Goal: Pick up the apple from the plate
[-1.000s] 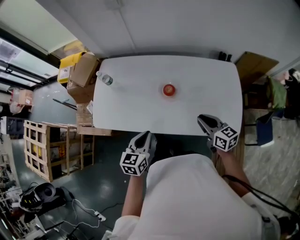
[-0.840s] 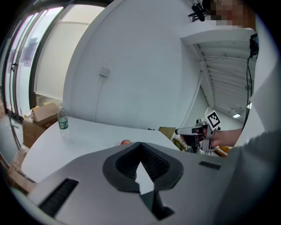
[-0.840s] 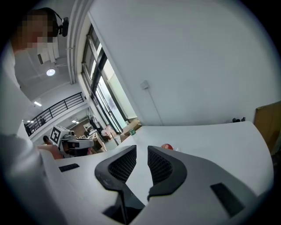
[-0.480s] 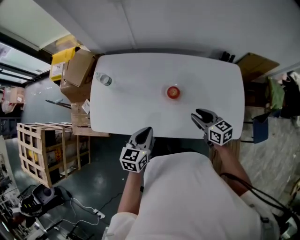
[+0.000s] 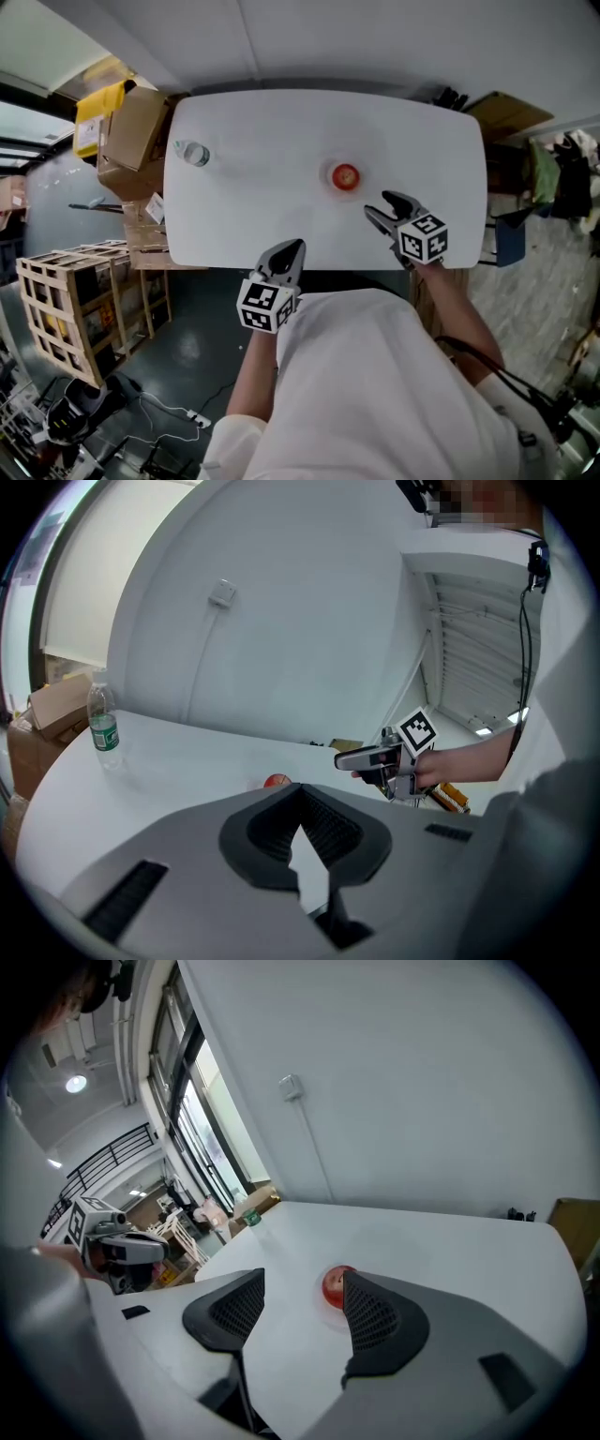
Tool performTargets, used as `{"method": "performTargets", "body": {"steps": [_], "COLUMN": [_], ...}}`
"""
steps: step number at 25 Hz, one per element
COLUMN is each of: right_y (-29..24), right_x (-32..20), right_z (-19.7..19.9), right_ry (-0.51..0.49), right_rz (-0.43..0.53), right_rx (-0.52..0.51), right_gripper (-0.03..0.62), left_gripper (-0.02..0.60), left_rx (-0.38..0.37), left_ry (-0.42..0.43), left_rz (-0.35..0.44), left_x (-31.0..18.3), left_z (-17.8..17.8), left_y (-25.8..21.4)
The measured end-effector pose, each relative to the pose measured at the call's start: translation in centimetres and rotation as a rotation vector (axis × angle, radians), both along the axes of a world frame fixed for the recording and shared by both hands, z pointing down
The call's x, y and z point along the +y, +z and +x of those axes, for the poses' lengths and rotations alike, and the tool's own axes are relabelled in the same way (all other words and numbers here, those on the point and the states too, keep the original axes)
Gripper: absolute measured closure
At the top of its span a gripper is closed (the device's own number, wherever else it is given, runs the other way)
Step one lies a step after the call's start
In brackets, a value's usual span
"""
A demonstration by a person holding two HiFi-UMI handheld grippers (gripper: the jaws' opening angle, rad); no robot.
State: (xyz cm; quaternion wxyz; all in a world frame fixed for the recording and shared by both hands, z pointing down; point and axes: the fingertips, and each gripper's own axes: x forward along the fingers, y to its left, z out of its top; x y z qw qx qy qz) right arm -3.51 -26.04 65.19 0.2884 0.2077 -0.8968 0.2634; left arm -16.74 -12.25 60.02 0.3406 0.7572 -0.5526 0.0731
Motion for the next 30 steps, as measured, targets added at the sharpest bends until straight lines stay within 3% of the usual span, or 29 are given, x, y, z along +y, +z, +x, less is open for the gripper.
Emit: {"method": "performTargets", "body": {"steps": [12, 25, 30], "right_y": [8.4, 15.0, 16.0], "right_x": [-3.4, -4.2, -4.5], "right_z": [-2.7, -4.1, -4.4], "right_ry": [0.103, 0.065, 0.06], "right_rz": [-0.038, -0.085, -0.058], "right_rx": [0.2, 0.356, 0.402], "right_gripper": [0.272, 0.244, 0.243], "left_gripper": [0.58, 0.58, 0.58], "left_rx": [0.026, 0.047, 0.049], "left_ry": [0.09, 0.106, 0.099], "left_rz": [-0.045, -0.089, -0.101], "left_x": [-2.6, -3.8, -3.6], "left_z": [-3.2, -5.9, -6.8], "left_y": [2.2, 3.9, 4.4]}}
